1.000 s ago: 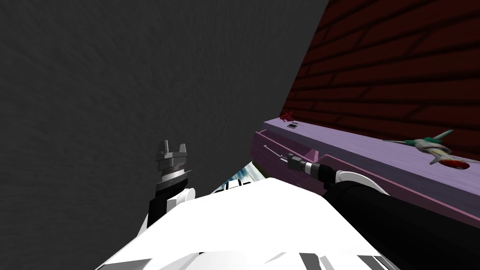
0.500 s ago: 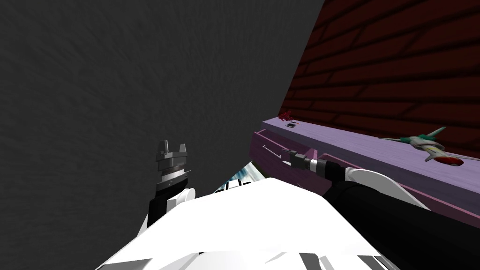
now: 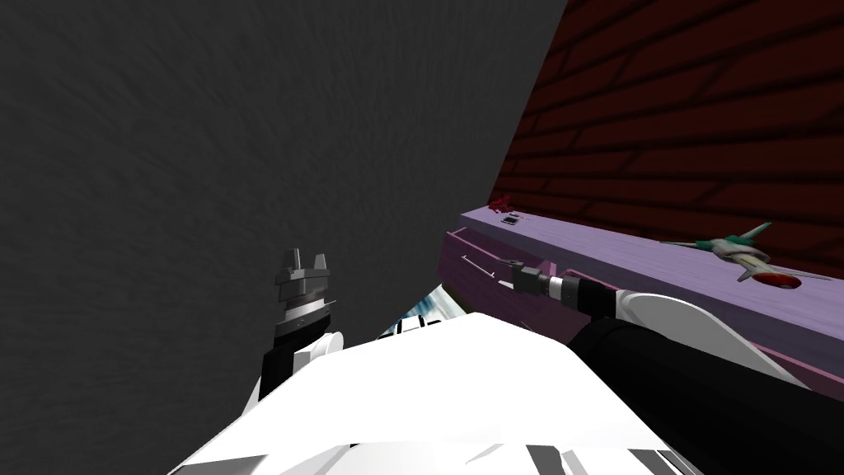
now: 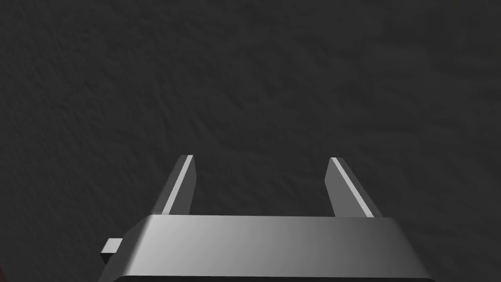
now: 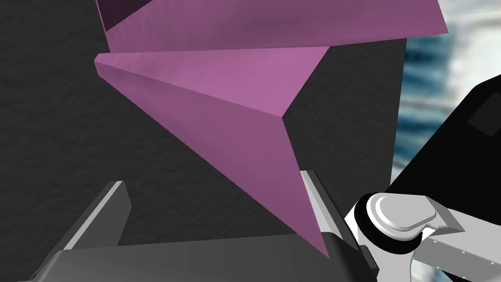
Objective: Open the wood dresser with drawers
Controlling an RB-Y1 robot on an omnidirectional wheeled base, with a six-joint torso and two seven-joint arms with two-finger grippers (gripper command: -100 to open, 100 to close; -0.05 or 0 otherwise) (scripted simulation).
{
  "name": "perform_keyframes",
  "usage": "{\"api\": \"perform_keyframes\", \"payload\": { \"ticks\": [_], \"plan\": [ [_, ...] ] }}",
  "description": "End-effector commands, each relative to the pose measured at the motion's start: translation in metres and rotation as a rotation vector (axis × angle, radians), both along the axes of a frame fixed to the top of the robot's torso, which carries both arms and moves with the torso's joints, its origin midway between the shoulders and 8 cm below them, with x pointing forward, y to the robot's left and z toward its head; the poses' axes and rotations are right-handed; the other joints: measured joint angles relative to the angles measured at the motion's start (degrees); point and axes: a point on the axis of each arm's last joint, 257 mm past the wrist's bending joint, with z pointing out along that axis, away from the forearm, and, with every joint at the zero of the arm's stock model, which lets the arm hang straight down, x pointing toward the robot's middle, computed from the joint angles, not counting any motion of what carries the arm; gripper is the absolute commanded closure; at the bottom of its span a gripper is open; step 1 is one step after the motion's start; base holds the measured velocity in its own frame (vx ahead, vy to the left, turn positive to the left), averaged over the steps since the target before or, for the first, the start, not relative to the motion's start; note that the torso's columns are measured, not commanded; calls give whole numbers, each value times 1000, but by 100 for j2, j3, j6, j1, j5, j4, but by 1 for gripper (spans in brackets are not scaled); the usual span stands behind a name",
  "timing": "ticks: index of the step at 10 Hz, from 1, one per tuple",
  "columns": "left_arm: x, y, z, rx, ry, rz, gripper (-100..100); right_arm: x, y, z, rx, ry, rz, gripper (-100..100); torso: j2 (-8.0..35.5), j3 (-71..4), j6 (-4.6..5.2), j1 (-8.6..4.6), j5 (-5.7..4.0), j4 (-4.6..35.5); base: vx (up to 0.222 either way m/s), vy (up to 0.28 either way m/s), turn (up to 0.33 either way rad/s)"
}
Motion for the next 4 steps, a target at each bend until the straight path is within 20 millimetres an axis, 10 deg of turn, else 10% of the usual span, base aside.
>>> {"api": "perform_keyframes", "payload": {
  "ticks": [1, 4],
  "plan": [
    [0, 0, 0, 0, 1, 0, 0, 0, 0, 0, 0, 0, 0, 0, 5, 4, -1, 1, 1, 1, 0, 0, 0],
    [0, 0, -1, 0, 2, 1, 0, 0, 0, 0, 0, 0, 1, 0, 11, 9, -4, -1, 3, 1, 0, 0, 0]
  ]
}}
